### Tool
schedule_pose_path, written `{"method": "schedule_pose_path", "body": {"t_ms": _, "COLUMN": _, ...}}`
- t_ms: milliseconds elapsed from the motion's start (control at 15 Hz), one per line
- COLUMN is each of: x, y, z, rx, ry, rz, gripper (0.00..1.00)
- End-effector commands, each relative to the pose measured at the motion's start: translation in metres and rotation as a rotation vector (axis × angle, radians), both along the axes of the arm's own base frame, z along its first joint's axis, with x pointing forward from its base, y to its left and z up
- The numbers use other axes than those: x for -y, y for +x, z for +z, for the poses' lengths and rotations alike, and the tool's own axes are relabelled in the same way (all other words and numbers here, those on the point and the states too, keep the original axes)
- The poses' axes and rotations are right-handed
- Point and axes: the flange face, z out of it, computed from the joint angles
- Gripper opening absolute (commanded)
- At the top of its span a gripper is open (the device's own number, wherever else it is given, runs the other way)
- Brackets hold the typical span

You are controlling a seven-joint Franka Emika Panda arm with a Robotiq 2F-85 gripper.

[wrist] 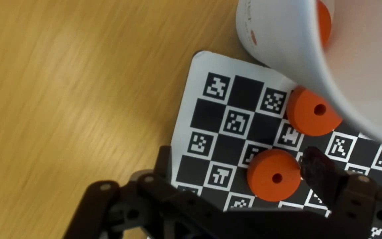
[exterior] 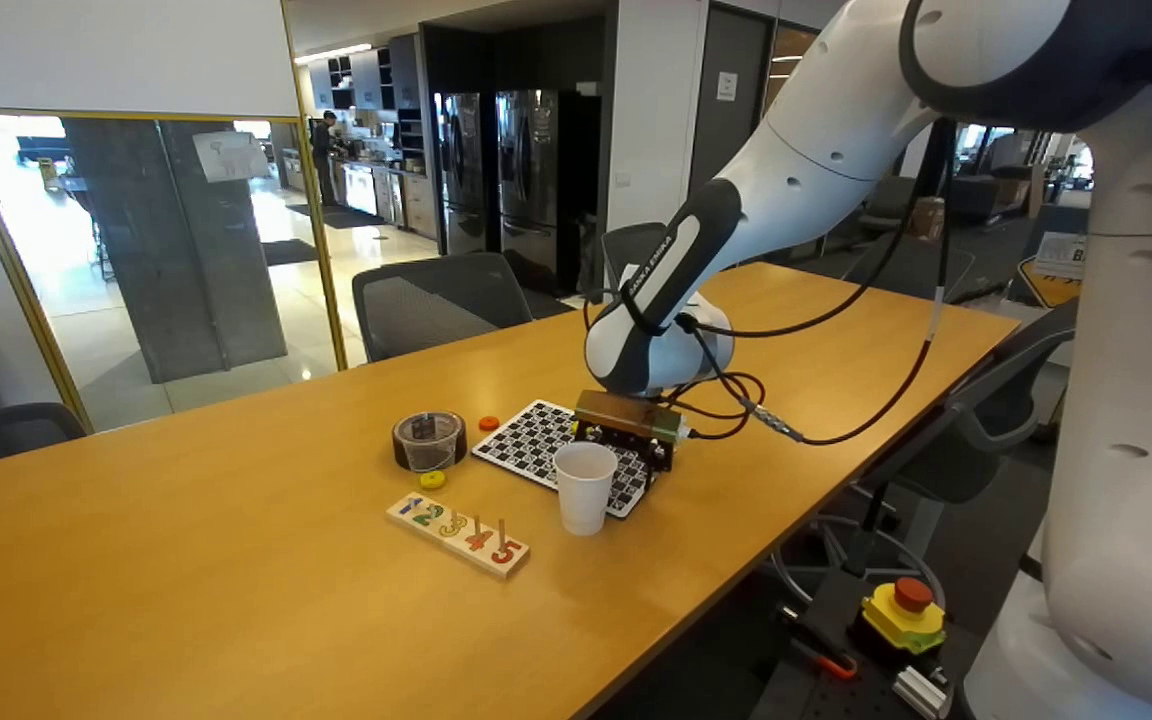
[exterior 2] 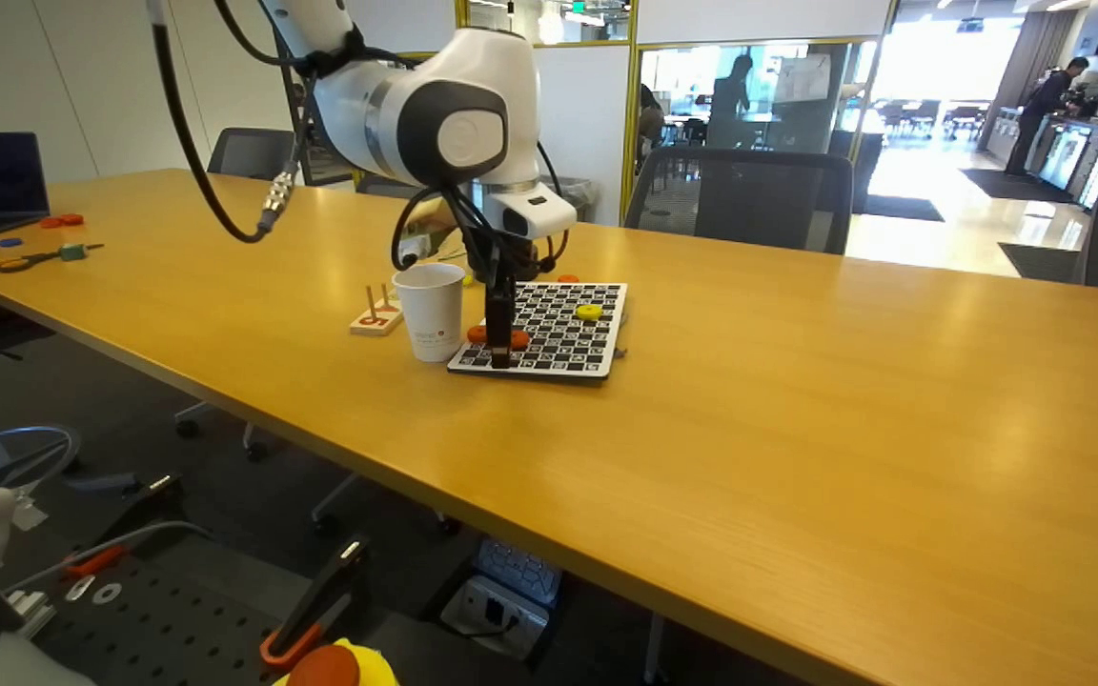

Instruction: Put the yellow rings in the clear cup and the orange rings in the white cup

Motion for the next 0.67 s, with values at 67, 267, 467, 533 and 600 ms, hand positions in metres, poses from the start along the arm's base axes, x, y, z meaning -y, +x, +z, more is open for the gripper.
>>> {"method": "schedule_pose_path", "body": {"t_ms": 67, "x": -0.009, "y": 0.015, "z": 0.003, "rx": 0.041, "ry": -0.074, "rz": -0.003, "gripper": 1.00}}
{"method": "schedule_pose_path", "body": {"t_ms": 267, "x": -0.012, "y": 0.021, "z": 0.005, "rx": 0.046, "ry": -0.109, "rz": 0.005, "gripper": 1.00}}
{"method": "schedule_pose_path", "body": {"t_ms": 467, "x": -0.016, "y": 0.027, "z": 0.006, "rx": 0.056, "ry": -0.119, "rz": 0.011, "gripper": 1.00}}
{"method": "schedule_pose_path", "body": {"t_ms": 533, "x": -0.018, "y": 0.029, "z": 0.007, "rx": 0.060, "ry": -0.119, "rz": 0.014, "gripper": 1.00}}
{"method": "schedule_pose_path", "body": {"t_ms": 600, "x": -0.019, "y": 0.031, "z": 0.008, "rx": 0.065, "ry": -0.116, "rz": 0.016, "gripper": 1.00}}
